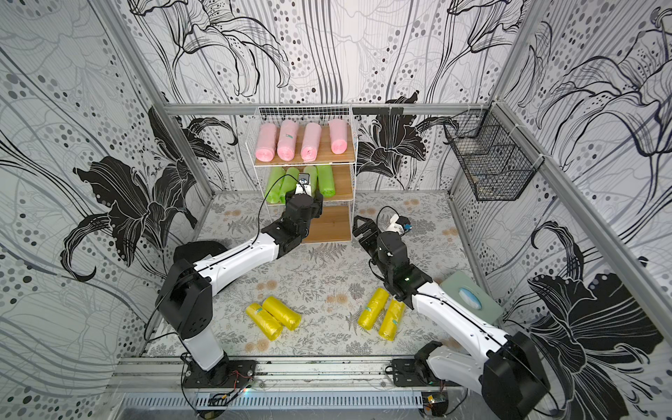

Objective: Sort the rolls of trash bags by color and place them on the shelf
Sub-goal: Place the roll of trash bags on the shelf, then pick up the roll of trash bags from the center of the board.

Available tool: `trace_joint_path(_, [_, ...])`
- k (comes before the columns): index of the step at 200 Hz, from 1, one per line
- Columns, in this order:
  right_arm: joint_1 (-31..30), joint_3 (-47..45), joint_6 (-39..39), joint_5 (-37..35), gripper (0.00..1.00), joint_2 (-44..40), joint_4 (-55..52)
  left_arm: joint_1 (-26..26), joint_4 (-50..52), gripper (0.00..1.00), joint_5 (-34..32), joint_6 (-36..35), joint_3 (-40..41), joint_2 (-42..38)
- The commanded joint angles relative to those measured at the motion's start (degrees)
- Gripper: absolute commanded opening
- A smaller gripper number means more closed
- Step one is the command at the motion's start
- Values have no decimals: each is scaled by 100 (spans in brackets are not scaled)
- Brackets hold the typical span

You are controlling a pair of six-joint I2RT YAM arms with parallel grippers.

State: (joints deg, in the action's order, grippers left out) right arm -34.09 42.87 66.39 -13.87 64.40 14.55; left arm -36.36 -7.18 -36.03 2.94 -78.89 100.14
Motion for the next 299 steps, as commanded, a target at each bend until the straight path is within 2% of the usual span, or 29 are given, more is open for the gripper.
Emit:
trace_joint_path(1, [24,18,21,51,99,24,41,-113,-110,73,52,220,192,-319])
trace_joint_path(37, [23,261,-260,132,99,42,-394,-334,382,73,125,666,510,-929])
trace_joint_path(85, [25,1128,-2106,730,99,169,-2508,-341,1763,72,1266,1630,1011,-2156])
trace_joint_path(116, [19,1213,-2984,989,97,234,-3743,-248,2303,65,1894,2004,1305,-2696])
trace_joint_path(149, [9,1276,-3553,1391,96,310,-4831,-7,2631,57,2369,2229,1655,-3098])
trace_joint_path(152, [11,1283,-3586,1428,93,315,-4924,4,2660,57,2413,2229,1682,-3131])
trace_joint_path(197, [7,1201,-3660,1663,87,182,-6117,140,3380,55,2938,2237,1953,-3242])
trace_joint_path(229, [-17,1010,-3391,1683,84,103,-6792,147,3321,55,3249,2342,2233,-3249])
trace_joint_path(277, [-342,600,-2857,1541,83,247,-6642,147,2907,57,3313,2361,2359,-3062])
trace_joint_path(299, [-529,665,-2799,931,85,428,-6832,147,2785,58,3346,2408,2392,-2975])
